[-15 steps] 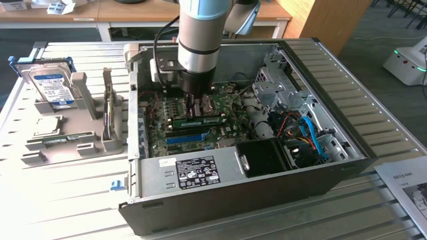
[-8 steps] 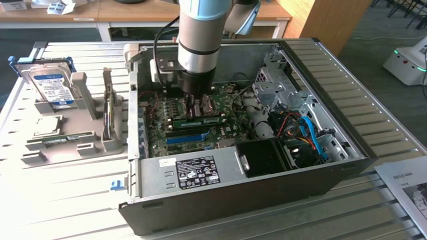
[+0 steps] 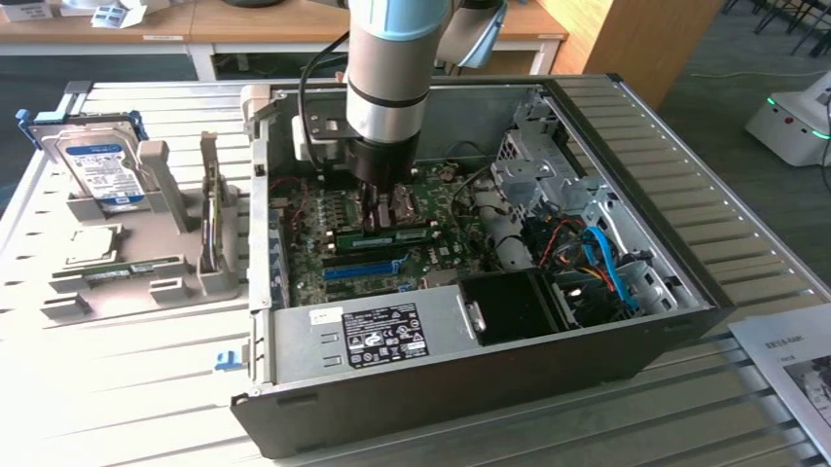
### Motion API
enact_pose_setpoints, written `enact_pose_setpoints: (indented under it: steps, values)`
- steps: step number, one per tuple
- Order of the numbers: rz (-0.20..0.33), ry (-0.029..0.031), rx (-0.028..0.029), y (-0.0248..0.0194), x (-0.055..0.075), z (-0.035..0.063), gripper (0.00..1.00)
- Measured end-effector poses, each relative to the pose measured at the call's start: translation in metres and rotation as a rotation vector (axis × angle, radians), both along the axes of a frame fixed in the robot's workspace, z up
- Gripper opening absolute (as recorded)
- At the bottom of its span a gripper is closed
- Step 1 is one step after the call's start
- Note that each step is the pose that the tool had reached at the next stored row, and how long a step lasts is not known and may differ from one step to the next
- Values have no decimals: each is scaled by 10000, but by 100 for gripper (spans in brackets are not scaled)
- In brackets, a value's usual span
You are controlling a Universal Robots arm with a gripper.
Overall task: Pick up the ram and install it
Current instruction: 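Press down the ram until it locks into place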
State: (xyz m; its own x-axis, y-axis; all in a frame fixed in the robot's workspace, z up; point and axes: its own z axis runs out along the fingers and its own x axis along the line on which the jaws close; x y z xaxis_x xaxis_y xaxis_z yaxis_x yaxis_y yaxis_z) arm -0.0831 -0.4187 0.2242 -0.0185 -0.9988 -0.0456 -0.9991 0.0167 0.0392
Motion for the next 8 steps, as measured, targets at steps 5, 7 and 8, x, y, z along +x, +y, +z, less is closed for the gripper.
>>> enact_pose_setpoints:
  steps: [5, 7, 8]
  values:
    - [0, 0, 0, -1, 0, -2, 10]
    - [1, 0, 0, -2, 0, -3, 10]
    - [1, 0, -1, -2, 0, -5, 10]
